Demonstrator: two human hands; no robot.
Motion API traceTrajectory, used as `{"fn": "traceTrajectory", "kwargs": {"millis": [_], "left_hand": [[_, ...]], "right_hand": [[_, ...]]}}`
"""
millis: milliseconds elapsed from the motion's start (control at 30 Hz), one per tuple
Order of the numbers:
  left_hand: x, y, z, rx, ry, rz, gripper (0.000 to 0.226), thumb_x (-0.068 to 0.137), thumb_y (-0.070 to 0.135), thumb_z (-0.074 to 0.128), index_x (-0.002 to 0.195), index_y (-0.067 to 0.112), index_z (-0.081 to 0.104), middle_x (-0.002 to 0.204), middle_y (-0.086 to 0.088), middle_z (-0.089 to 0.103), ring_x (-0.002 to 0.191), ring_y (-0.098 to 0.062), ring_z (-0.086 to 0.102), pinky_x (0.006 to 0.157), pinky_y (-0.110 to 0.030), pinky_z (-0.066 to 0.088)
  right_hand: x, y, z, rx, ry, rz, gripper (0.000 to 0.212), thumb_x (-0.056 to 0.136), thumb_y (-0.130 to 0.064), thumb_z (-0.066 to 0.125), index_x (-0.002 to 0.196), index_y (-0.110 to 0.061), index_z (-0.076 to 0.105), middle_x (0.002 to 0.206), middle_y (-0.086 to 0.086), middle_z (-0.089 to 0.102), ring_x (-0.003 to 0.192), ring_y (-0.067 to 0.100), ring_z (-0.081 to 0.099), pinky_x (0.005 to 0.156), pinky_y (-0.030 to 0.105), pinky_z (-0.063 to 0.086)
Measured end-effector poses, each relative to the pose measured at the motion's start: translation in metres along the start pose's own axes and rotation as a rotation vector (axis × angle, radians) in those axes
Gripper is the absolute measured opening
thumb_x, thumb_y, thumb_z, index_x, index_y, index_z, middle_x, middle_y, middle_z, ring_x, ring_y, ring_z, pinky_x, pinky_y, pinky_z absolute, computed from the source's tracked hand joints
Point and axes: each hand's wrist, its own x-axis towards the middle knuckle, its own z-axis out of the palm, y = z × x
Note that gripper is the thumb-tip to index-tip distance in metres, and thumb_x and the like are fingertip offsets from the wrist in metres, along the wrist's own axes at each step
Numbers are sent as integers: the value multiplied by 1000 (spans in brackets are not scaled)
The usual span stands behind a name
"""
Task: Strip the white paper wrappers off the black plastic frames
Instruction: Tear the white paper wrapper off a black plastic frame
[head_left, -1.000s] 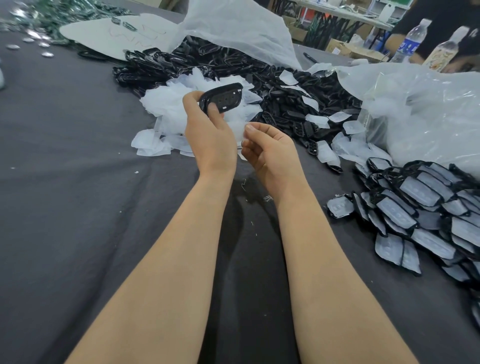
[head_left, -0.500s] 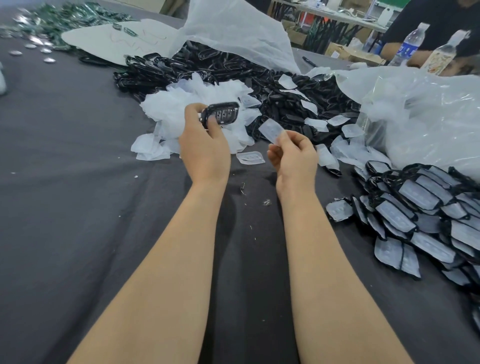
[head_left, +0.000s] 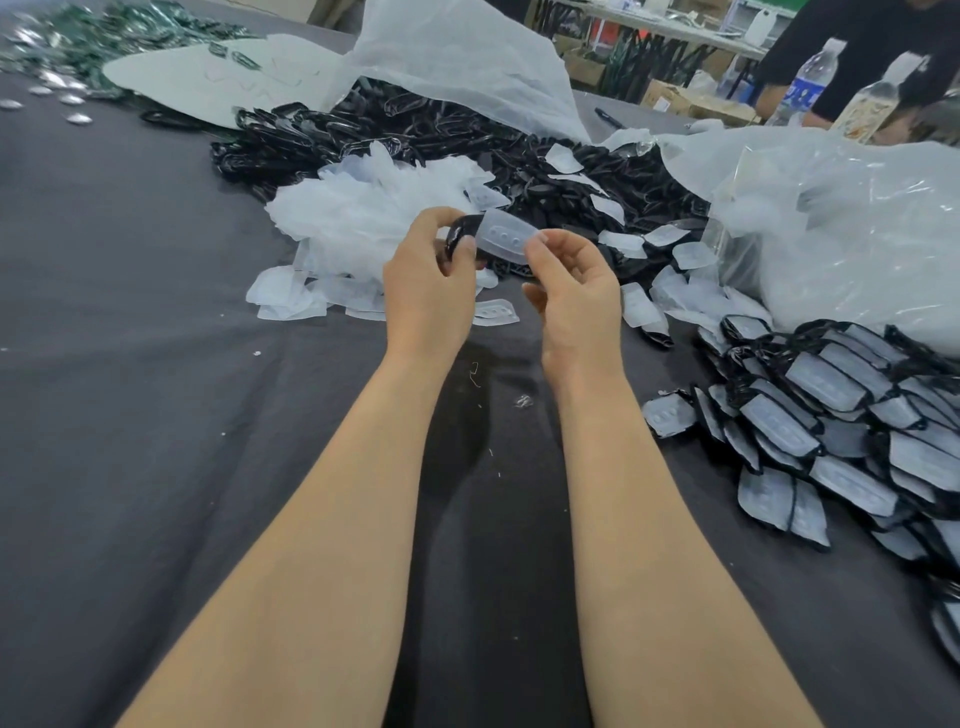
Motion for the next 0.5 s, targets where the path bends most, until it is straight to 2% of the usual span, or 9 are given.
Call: {"fn": "traceTrajectory", "kwargs": {"millis": [167,233,333,500], "left_hand": [[2,-3,1,-109,-96,-37,18,98,11,49,109,25,55,92,-16,70,63,0,60,77,-28,51],[3,-5,2,-131,-101,-44,19,98,10,49,109,25,56,87,-10,69,62,3,60,75,-25,52],[5,-7,3,-158,-106,-37,21,99,9,46,109,24,56,82,1,66,60,7,60,64,-12,48],[4,-5,5,-153,-93,-52,27,102,10,36,116,16,59,95,-4,63,61,7,61,59,-8,45]], "right_hand": [[0,3,2,-100,18,-56,19,92,-5,58,81,-20,58,83,-1,59,80,14,54,80,31,48],[-1,4,3,-159,45,-96,20,93,-5,57,81,-20,57,80,0,59,78,16,56,80,33,50],[-1,7,3,-246,70,-140,21,93,-6,56,81,-22,55,83,5,62,79,18,60,82,39,54],[-1,9,3,-329,79,-182,21,93,-6,56,81,-23,53,83,4,63,75,14,63,84,45,54]]}}
